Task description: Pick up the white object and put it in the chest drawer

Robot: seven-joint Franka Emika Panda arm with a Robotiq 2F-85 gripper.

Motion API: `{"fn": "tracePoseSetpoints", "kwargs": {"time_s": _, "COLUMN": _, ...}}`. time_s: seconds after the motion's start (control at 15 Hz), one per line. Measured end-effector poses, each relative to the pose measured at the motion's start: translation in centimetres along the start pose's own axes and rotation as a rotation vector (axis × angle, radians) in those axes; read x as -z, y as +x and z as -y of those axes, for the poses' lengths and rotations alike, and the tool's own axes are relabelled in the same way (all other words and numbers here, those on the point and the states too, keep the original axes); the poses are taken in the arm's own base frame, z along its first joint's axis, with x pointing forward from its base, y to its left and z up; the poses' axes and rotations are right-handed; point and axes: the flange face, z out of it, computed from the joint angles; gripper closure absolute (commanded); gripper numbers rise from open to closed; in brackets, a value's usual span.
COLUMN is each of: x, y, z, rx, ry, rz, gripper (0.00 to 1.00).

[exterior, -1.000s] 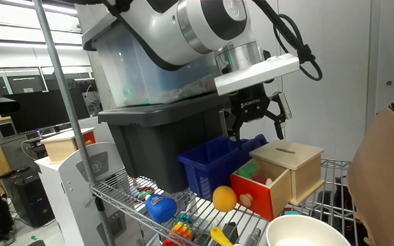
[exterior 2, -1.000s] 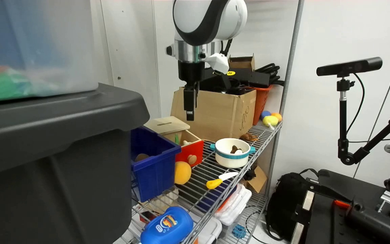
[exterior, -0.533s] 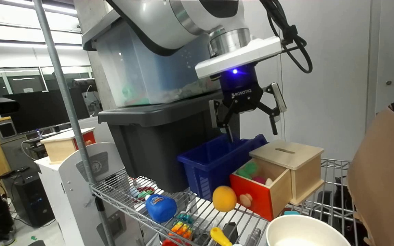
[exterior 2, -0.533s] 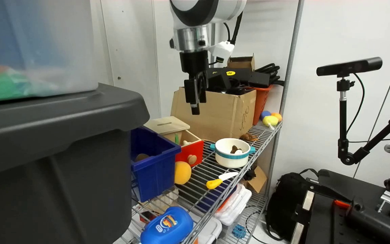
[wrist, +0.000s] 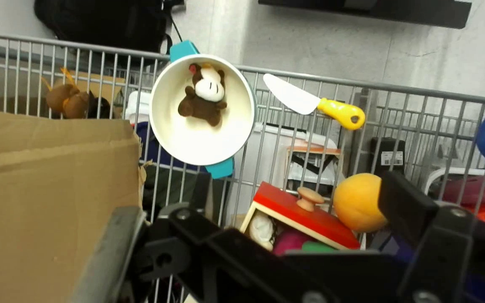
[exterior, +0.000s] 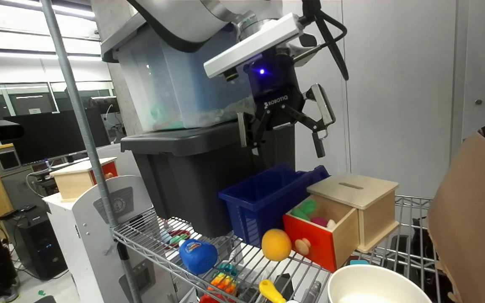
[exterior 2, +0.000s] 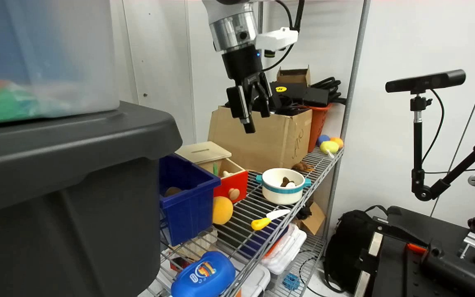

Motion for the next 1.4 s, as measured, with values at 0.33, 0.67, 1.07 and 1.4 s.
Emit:
{"fn": "tracePoseSetpoints", "kwargs": {"time_s": 0.33, "x": 0.3, "y": -0.7, "z": 2.1, "rx": -0.037, "ry": -0.007, "rz": 0.069, "gripper": 0.00}}
{"fn": "tracePoseSetpoints", "kwargs": {"time_s": 0.67, "x": 1.2, "y": -0.5, "z": 5.9, "rx": -0.012, "ry": -0.034, "rz": 0.101, "gripper": 0.00}}
{"fn": "tracePoseSetpoints", "kwargs": {"time_s": 1.07, "x": 1.4, "y": -0.7, "z": 6.1, "rx": -0.023, "ry": -0.039, "rz": 0.102, "gripper": 0.00}}
{"fn": "tracePoseSetpoints", "kwargs": {"time_s": 1.4, "x": 1.5, "y": -1.8, "z": 4.6, "rx": -0.071, "ry": -0.037, "rz": 0.108, "gripper": 0.00}}
